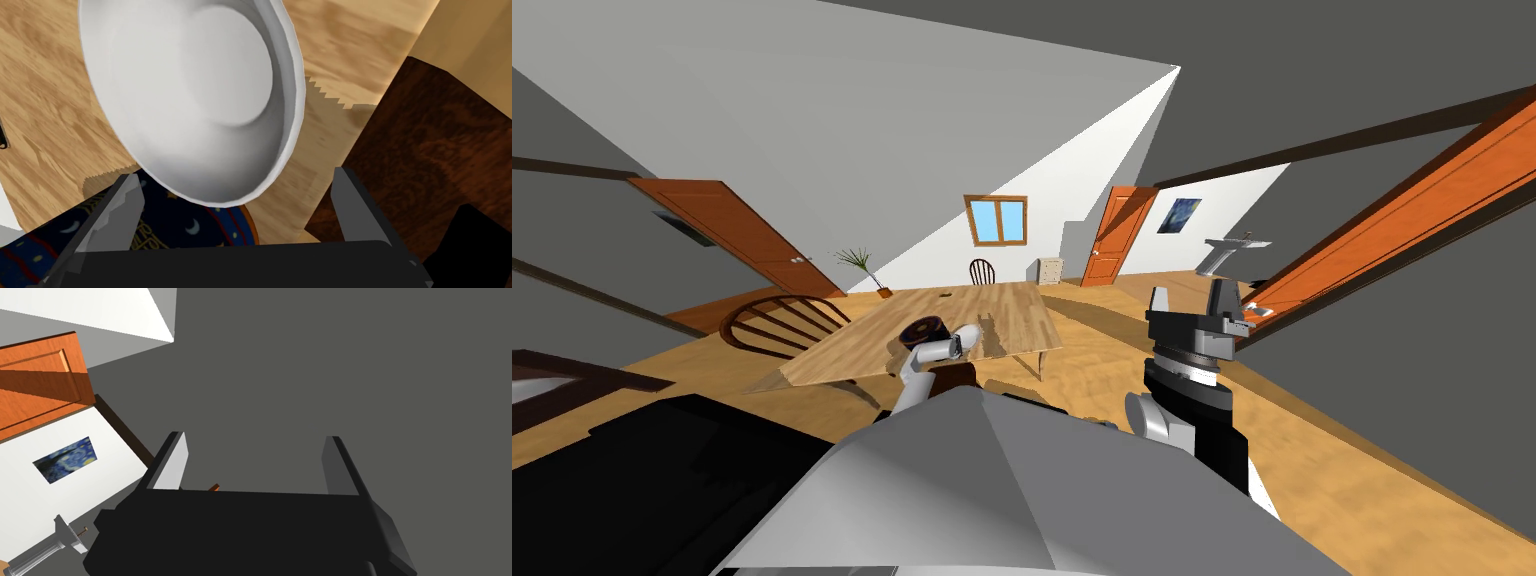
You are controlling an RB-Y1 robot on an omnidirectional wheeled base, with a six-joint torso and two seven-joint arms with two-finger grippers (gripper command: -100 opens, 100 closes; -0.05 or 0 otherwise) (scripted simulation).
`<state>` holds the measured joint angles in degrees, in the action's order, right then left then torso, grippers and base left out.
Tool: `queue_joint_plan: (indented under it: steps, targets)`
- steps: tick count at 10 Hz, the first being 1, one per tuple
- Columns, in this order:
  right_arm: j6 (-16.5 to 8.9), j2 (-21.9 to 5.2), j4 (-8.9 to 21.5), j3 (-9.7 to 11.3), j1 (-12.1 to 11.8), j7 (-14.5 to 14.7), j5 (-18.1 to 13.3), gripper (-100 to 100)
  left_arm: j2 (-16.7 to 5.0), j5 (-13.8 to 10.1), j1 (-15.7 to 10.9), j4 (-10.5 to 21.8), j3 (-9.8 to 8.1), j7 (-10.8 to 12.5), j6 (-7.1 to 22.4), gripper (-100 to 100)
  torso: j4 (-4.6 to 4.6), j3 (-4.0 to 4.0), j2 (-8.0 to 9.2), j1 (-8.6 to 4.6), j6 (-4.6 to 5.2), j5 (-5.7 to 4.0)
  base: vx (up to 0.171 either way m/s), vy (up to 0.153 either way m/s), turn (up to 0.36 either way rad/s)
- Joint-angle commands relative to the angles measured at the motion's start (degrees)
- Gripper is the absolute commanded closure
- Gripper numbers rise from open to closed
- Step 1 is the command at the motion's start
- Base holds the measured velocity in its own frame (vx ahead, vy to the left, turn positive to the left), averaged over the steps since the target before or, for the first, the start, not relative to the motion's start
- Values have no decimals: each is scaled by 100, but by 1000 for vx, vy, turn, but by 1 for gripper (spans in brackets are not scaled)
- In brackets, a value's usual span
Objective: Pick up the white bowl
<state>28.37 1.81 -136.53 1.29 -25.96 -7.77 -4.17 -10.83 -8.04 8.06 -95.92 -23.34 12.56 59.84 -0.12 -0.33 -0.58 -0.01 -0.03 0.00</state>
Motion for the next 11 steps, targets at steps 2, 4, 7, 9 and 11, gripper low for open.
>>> queue_joint_plan:
  steps: [2, 4, 7, 9, 11]
  targets:
    - [0, 0, 0, 0, 1, 0, 0, 0, 135, 70, 179, 211, 97, -73, 252, -100, 1, 5, 13, 0, 3, 0, 88, 9, -67]
    - [0, 0, 0, 0, 2, 0, 0, 0, 127, 99, 121, 67, 91, -29, 312, 0, 9, 25, 45, 1, 1, 0, 10, 2, -16]
    - [0, 0, 1, 0, 2, 0, 0, 0, 145, 131, 61, 387, 129, -41, 25, -100, 12, 32, 57, 0, 2, 0, 5, 3, -15]
    - [0, 0, 1, 0, 2, 0, 0, 0, 157, 152, 22, 601, 155, -50, -164, -100, 12, 33, 59, 0, 1, -1, 0, 0, 0]
    - [0, 0, 1, 0, 2, 0, 0, 0, 156, 148, 34, 532, 150, -46, -107, 100, 12, 33, 60, 0, 1, -1, 0, 0, 0]
